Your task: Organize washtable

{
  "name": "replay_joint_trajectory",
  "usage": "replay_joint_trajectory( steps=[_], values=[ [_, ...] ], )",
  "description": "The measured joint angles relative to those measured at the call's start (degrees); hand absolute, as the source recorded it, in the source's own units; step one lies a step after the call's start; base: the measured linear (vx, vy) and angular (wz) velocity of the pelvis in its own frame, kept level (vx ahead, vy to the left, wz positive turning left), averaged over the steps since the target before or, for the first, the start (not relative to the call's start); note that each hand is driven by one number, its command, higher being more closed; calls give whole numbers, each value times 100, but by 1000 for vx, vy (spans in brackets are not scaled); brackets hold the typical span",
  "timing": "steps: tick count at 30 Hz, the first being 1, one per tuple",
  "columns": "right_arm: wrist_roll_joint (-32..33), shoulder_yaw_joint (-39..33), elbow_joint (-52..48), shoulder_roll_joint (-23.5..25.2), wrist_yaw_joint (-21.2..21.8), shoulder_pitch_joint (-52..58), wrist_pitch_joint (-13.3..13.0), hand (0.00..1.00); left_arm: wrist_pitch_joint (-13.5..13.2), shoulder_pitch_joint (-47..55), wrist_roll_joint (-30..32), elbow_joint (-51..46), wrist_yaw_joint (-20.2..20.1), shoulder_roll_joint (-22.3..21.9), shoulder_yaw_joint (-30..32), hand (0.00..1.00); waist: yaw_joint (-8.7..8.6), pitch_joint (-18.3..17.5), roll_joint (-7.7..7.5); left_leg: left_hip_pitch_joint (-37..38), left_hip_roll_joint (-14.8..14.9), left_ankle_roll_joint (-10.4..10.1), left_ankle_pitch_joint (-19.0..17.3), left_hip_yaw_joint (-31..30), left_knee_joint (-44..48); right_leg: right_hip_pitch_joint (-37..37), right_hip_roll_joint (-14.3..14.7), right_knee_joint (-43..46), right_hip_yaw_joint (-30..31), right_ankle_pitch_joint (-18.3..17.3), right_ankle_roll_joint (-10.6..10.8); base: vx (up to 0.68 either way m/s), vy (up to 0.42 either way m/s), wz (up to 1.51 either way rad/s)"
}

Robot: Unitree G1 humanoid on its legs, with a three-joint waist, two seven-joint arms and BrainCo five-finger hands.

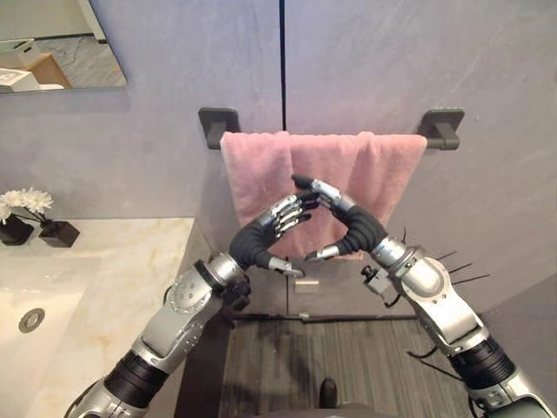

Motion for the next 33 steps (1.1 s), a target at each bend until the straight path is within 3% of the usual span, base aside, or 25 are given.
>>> replay_joint_trajectory(
  steps=[3, 6, 11, 13, 22, 33],
  values=[
    [-110, -1, 300, 2, 14, 38, 33, 0, 7, -1, 269, 345, 16, -70, 22, 0, 0, -2, 18, -74, -3, -1, 2, 9, 24, -65, -1, 0, 7, 20, -9, 0, 0, 0],
    [-355, -64, 609, 94, -30, 177, 101, 0, 3, 8, 703, 784, 156, -454, 210, 0, 5, -4, 24, -92, 1, -1, 1, 6, 19, -79, -7, -5, 15, 21, -11, 0, 0, 0],
    [-1066, -658, 1149, 819, -393, 392, 161, 0, 0, 19, 1766, 1590, 932, -1333, 885, 0, 7, -4, 26, -213, -9, -7, 6, 7, 38, -200, -20, -4, 48, 57, -36, -11, 16, -2],
    [-1249, -857, 1241, 918, -616, 391, 168, 0, 8, 18, 2035, 1787, 1231, -1484, 1027, 0, 5, -3, 27, -227, -13, -7, 6, 10, 60, -215, -22, -5, 61, 69, -43, -7, 16, -1],
    [-1446, -1753, 1421, 1149, -1252, 392, 349, 0, 52, 16, 2699, 1979, 1906, -1591, 1623, 0, 6, 11, 12, -393, -23, -7, 5, -6, 64, -361, -38, -6, 57, 105, -46, -2, 3, 0],
    [-1395, -2612, 1764, 1442, -1496, 660, 396, 0, 85, 50, 2719, 2328, 2144, -1814, 2149, 0, 9, 39, -33, -419, -36, -21, 38, -47, 58, -381, -48, -5, 31, 111, -46, 1, 9, 0]
  ],
)
